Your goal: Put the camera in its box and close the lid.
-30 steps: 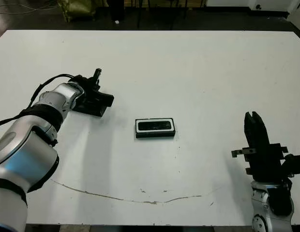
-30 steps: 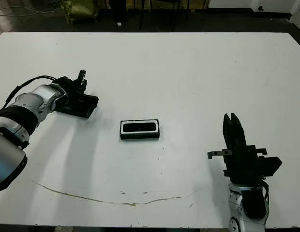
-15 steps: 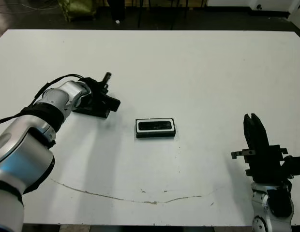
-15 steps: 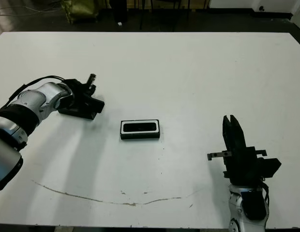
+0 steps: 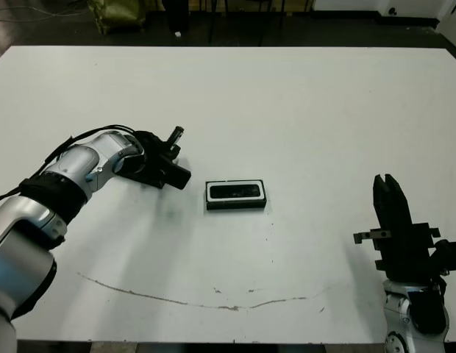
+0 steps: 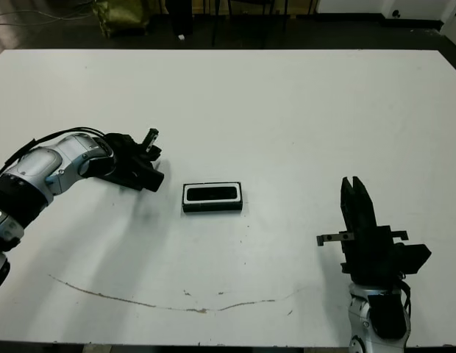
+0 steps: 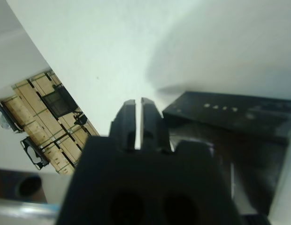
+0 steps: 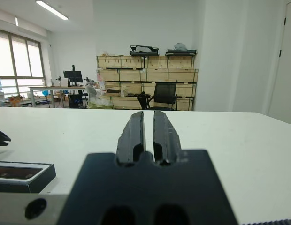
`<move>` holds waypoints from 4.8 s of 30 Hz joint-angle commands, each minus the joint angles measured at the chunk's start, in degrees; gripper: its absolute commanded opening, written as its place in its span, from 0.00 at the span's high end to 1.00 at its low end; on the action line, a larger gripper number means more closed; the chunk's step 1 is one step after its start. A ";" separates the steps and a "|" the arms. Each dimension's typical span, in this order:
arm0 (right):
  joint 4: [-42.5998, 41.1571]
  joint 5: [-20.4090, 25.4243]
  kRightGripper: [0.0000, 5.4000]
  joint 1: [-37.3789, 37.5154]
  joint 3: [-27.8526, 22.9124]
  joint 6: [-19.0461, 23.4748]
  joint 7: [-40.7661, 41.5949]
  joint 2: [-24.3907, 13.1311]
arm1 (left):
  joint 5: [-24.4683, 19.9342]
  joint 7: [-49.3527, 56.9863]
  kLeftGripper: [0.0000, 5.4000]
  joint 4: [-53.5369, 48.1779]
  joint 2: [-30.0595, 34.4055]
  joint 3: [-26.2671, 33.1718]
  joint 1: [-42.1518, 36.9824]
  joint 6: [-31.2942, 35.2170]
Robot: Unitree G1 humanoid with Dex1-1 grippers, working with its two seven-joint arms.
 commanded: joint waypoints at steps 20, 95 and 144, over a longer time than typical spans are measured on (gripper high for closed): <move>0.03 -0.35 1.00 1.64 0.30 0.48 -0.14 0.67 | -1.21 -20.18 1.00 -26.99 6.33 5.57 17.53 13.23; 1.59 -0.23 1.00 2.53 0.42 0.26 0.97 0.70 | 4.28 -29.28 1.00 -52.30 13.65 18.23 38.14 14.67; 3.40 0.41 1.00 0.93 2.30 1.21 1.82 2.26 | 3.40 25.30 0.04 -56.60 -41.49 36.31 43.89 55.67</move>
